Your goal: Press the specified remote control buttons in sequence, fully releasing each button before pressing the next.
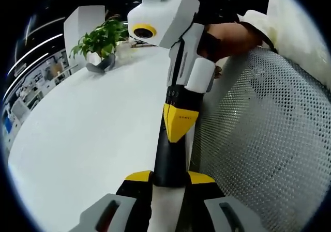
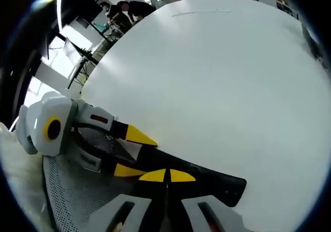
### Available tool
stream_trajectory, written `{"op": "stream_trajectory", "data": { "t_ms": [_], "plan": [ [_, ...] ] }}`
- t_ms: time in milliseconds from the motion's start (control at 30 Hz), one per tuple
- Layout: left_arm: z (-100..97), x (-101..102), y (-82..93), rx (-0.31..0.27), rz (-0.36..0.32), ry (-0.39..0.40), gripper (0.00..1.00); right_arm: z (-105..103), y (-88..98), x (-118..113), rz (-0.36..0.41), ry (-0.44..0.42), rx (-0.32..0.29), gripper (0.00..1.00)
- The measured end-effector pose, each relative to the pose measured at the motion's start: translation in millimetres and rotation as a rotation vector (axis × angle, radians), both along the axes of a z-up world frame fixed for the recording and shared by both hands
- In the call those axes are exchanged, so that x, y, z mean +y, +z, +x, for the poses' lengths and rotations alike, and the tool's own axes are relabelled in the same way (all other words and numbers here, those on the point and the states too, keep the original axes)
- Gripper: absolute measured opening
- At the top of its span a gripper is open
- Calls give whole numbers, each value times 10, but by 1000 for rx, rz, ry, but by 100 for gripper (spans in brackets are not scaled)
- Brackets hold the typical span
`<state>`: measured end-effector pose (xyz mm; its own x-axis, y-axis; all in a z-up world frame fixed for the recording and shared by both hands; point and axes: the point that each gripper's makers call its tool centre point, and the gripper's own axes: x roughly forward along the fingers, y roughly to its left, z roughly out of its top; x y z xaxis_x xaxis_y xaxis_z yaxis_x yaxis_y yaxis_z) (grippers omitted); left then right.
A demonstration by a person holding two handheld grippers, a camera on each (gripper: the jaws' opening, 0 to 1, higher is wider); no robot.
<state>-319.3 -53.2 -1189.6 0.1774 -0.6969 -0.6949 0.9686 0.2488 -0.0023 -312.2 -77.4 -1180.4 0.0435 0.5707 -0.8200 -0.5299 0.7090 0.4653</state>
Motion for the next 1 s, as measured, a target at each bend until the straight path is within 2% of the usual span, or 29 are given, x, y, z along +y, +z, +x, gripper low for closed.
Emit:
{"op": "stream_trajectory", "data": {
  "t_ms": [300,500,700,1000],
  "plan": [
    [10,-11,-19,-2,-3,-4,25,8,-9,-6,-10,-4,-9,0],
    [12,-19,-22,-1,2,-2,25,21,-23,-15,-20,-38,3,0],
    [9,-47,-34,2,16,9,26,3,-16,-1,-39,-17,-34,0],
    [28,-38,-22,4,14,0,26,-3,-3,7,-49,-2,-42,0]
  ]
}}
